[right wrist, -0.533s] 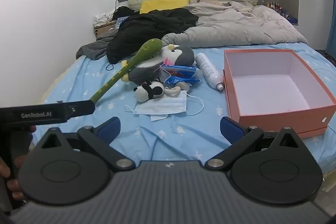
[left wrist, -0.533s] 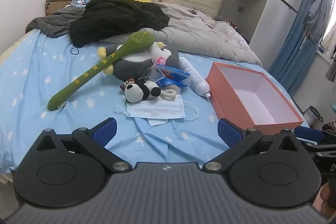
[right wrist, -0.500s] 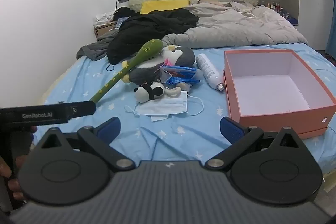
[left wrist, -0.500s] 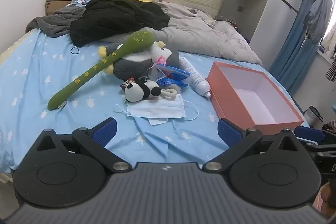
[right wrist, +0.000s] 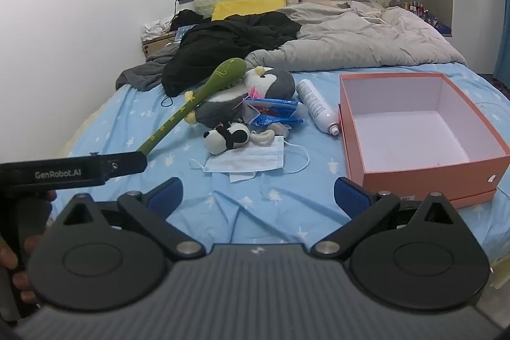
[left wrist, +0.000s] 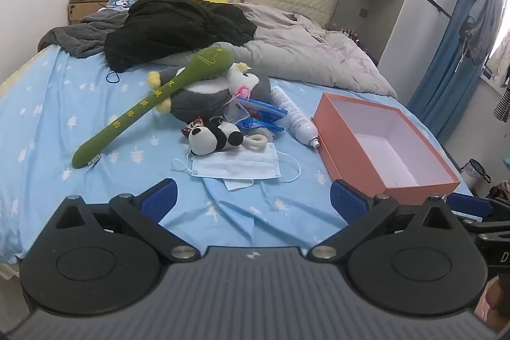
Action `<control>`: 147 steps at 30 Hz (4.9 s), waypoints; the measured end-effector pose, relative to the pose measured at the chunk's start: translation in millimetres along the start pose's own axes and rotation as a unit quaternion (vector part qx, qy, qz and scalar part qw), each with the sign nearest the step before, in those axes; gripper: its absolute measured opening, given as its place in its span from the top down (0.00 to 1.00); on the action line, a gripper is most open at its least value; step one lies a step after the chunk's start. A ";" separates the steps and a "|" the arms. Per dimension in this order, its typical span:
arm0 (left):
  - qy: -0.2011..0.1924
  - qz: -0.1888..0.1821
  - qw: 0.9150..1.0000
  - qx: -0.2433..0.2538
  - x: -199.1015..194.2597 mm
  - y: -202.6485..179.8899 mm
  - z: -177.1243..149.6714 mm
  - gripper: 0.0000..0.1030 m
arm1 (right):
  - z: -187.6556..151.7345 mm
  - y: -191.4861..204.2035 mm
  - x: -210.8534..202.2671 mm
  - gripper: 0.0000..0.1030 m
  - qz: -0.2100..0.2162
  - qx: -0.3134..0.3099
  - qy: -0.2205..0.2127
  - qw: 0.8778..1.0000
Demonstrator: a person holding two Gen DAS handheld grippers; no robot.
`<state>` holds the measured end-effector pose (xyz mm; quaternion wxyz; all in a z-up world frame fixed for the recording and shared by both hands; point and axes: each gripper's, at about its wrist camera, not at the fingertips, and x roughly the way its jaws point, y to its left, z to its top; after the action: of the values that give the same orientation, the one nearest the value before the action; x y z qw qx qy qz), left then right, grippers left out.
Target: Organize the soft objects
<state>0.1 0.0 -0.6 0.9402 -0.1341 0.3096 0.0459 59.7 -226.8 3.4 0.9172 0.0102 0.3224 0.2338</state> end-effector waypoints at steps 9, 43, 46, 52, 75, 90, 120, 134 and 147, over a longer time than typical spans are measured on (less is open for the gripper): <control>0.001 -0.001 1.000 0.005 -0.1 -4.5 -0.6 0.00 | -3.6 3.5 -4.8 0.00 0.001 0.003 -0.002 1.000; 0.003 0.004 1.000 0.006 -0.5 -2.1 0.0 0.00 | -6.4 2.1 -0.7 0.00 -0.002 0.012 0.004 1.000; 0.003 0.004 1.000 0.005 0.1 -1.4 0.0 0.00 | -5.5 2.2 0.9 0.00 0.000 0.011 0.006 1.000; 0.007 0.005 1.000 0.007 2.4 -0.4 -0.4 0.00 | -5.9 3.0 3.0 0.00 0.003 0.007 0.007 1.000; 0.012 0.010 1.000 -0.003 16.2 10.8 -7.5 0.00 | -10.2 3.0 19.9 0.00 0.009 0.005 0.017 1.000; 0.011 0.018 1.000 -0.021 82.2 30.5 0.5 0.00 | -13.7 -16.6 75.3 0.00 -0.008 0.006 0.046 0.999; 0.049 0.015 0.998 -0.044 273.0 105.9 29.3 0.01 | 20.5 -23.7 254.0 0.23 0.014 -0.028 0.073 0.997; 0.063 -0.020 0.997 -0.046 336.5 125.0 39.0 0.17 | 36.1 -19.6 329.2 0.23 0.053 -0.060 0.085 0.993; 0.054 -0.056 0.996 -0.052 342.5 121.5 37.4 0.35 | 41.1 -12.1 359.0 0.75 0.052 -0.081 0.098 0.990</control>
<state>276.1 128.3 -202.5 0.9150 -0.2021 0.3493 0.0014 334.4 -75.8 -176.8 0.8654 -0.0704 0.3902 0.3065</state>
